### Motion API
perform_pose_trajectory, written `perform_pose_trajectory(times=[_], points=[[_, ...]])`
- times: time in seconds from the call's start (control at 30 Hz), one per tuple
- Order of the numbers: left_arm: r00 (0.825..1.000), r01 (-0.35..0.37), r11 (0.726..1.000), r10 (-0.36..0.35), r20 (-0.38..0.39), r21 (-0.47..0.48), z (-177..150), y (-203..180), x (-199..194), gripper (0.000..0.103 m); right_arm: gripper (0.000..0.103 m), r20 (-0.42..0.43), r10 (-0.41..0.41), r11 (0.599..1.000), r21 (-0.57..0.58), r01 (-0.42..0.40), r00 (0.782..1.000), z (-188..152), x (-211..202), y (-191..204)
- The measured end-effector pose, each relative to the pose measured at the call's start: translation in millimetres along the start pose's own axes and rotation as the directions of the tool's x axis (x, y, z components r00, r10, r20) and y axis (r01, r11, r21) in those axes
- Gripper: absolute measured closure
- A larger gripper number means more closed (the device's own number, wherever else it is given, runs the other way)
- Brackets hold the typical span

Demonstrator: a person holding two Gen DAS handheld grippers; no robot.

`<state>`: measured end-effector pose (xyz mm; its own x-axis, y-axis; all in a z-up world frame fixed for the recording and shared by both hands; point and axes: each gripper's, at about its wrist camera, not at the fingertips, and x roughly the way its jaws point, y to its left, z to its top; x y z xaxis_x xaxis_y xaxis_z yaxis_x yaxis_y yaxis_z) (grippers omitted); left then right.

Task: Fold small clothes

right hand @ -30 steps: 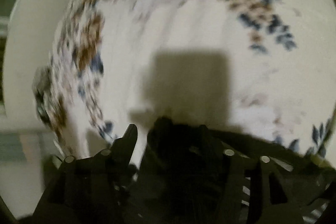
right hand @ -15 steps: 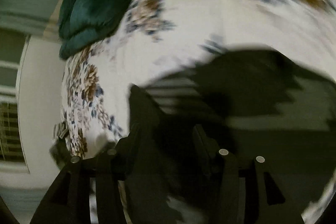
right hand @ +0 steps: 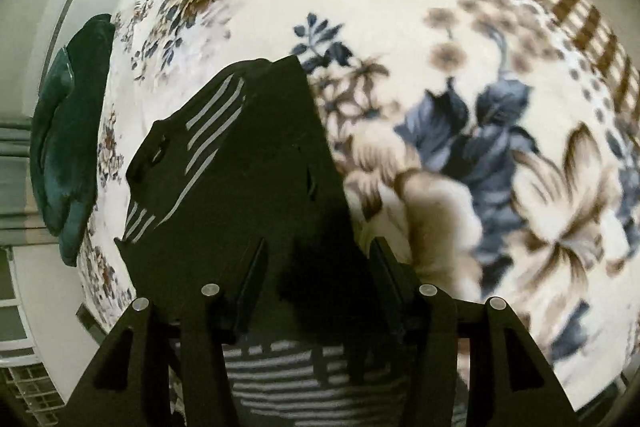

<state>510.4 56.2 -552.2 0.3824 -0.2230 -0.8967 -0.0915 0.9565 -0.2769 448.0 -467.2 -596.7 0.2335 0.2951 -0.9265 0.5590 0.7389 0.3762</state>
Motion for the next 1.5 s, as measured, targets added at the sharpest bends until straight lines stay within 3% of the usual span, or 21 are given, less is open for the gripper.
perform_pose_trajectory(times=[0.1, 0.2, 0.3, 0.4, 0.47, 0.57, 0.63, 0.67, 0.77, 0.8, 0.83, 1.0, 1.13, 1.3, 1.4, 1.5], points=[[1.0, 0.007, 1.0, -0.007, 0.01, -0.001, -1.1, 4.2, -4.2, 0.094, 0.048, -0.025, -0.011, 1.0, -0.029, 0.01, 1.0, 11.3, 28.7, 7.9], [1.0, 0.015, 1.0, -0.015, 0.009, -0.005, -0.2, 8.3, -5.8, 0.094, 0.097, 0.009, -0.007, 0.995, -0.101, 0.008, 1.0, 10.1, 43.2, 29.0], [1.0, 0.025, 1.0, -0.024, 0.005, -0.007, 0.9, 9.1, -4.2, 0.093, 0.098, 0.118, -0.074, 0.98, -0.176, 0.094, 0.99, 6.4, 26.3, 52.4], [0.999, 0.047, 0.999, -0.047, -0.003, -0.025, 1.2, 12.5, -2.3, 0.091, 0.098, 0.195, -0.145, 0.971, -0.161, 0.178, 0.97, 16.5, 15.1, 57.7], [0.999, 0.034, 0.999, -0.034, -0.001, -0.027, 1.7, 11.9, -6.0, 0.089, 0.097, 0.147, -0.144, 0.977, -0.136, 0.164, 0.979, 27.0, 22.0, 47.9], [0.999, -0.03, 0.999, 0.03, 0.017, -0.012, 1.9, 6.5, -18.6, 0.089, 0.084, 0.047, -0.14, 0.982, -0.121, 0.145, 0.989, 32.2, 32.8, 37.1], [0.995, -0.085, 0.996, 0.084, 0.046, 0.012, 2.8, 1.4, -31.6, 0.084, 0.041, 0.032, -0.101, 0.988, -0.111, 0.104, 0.994, 27.5, 26.2, 33.8], [0.992, -0.111, 0.994, 0.11, 0.066, 0.018, 3.6, -0.4, -38.8, 0.079, 0.034, 0.035, -0.075, 0.992, -0.101, 0.078, 0.997, 22.9, 19.5, 31.1], [0.979, -0.14, 0.989, 0.132, 0.156, 0.04, 5.3, -7.8, -68.6, 0.033, 0.032, 0.033, -0.023, 0.997, -0.073, 0.025, 0.999, 3.3, -2.9, 21.8], [0.975, -0.142, 0.989, 0.132, 0.176, 0.044, 5.6, -10.3, -76.3, 0.008, 0.031, 0.028, -0.019, 0.998, -0.064, 0.021, 0.999, -5.8, -9.8, 17.8], [0.971, -0.137, 0.989, 0.125, 0.205, 0.047, 5.5, -14.0, -87.4, 0.001, 0.029, 0.022, -0.017, 0.998, -0.057, 0.018, 1.0, -13.7, -15.5, 12.5], [0.967, -0.111, 0.992, 0.094, 0.236, 0.061, -1.0, -39.8, -119.6, 0.0, 0.026, -0.009, -0.035, 0.999, -0.031, 0.035, 0.999, -58.2, -47.9, -18.9], [0.97, -0.138, 0.985, 0.112, 0.217, 0.107, -32.0, -76.0, -131.4, 0.0, 0.026, -0.036, -0.048, 0.997, -0.06, 0.046, 0.998, -80.0, -65.2, -44.7], [0.966, -0.23, 0.963, 0.208, 0.156, 0.141, -106.2, -136.1, -125.3, 0.0, 0.026, -0.1, -0.016, 0.992, -0.124, 0.004, 0.995, -71.5, -73.7, -79.6], [0.954, -0.298, 0.947, 0.292, 0.059, 0.122, -166.3, -177.6, -104.3, 0.0, 0.026, -0.151, -0.008, 0.974, -0.225, -0.027, 0.988, -56.4, -64.6, -88.5], [0.945, -0.321, 0.943, 0.325, -0.045, 0.089, -218.0, -212.3, -87.2, 0.0, 0.026, -0.218, 0.007, 0.947, -0.311, -0.076, 0.976, -34.0, -47.0, -83.8]])
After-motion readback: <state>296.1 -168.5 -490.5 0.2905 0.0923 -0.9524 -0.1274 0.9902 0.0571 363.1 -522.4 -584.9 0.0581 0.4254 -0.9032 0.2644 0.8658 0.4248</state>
